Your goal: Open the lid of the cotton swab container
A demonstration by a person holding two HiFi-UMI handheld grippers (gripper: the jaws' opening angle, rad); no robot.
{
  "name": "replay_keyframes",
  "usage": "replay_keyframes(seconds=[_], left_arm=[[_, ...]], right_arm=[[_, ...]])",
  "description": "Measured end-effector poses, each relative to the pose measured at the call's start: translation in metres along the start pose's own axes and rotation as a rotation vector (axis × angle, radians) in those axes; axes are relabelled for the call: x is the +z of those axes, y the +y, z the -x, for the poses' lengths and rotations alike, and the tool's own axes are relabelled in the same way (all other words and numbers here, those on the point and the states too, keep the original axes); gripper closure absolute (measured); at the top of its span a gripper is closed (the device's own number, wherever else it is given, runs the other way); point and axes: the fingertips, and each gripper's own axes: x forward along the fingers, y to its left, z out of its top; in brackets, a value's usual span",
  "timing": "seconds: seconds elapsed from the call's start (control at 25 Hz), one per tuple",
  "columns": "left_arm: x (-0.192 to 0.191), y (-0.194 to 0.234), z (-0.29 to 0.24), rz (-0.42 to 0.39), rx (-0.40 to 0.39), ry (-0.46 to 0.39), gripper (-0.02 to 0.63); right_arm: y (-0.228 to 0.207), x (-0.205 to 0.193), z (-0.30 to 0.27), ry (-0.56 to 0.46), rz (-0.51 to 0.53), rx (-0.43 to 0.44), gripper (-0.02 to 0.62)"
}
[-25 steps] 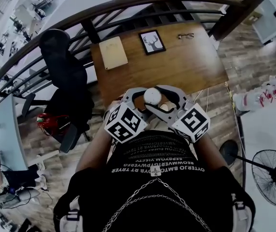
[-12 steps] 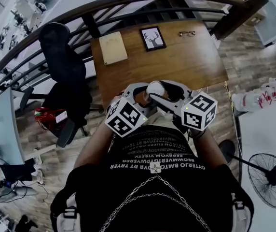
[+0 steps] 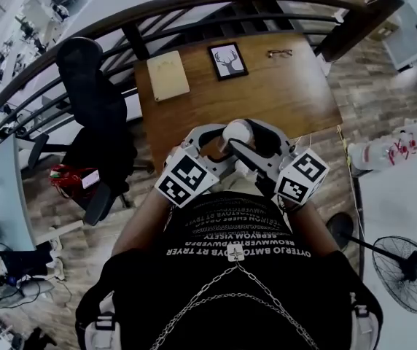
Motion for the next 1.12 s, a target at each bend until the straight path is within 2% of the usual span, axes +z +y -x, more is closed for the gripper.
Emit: replay_keyframes(seconds=[0.08, 0.16, 0.36, 0.64, 0.96, 1.12], left_arm=[[0.002, -0.001, -0.002, -0.002, 0.0, -0.005, 0.351], [0.005, 0.001, -0.004, -0.008, 0.012, -0.011, 0.351], [0.008, 0.015, -0.003, 0.006, 0.061, -0.015, 0.35], [0.011, 0.037, 0.011, 0.021, 0.142, -0.036, 0.35], [0.009, 0.048, 0.018, 0.043, 0.178, -0.05, 0.35], [0.01, 0.058, 0.025, 0.058, 0.233, -0.079, 0.35]], right_arm=[[0.0, 0.002, 0.003, 0.002, 0.047, -0.012, 0.336], [-0.004, 0.006, 0.004, -0.004, 0.045, -0.02, 0.334], [-0.001, 0.023, 0.009, -0.084, 0.167, -0.053, 0.343], [0.014, 0.03, 0.014, -0.124, 0.186, 0.033, 0.356], [0.015, 0.021, 0.01, -0.119, 0.176, 0.051, 0.354], [0.013, 0.013, 0.009, -0.083, 0.184, 0.06, 0.348]])
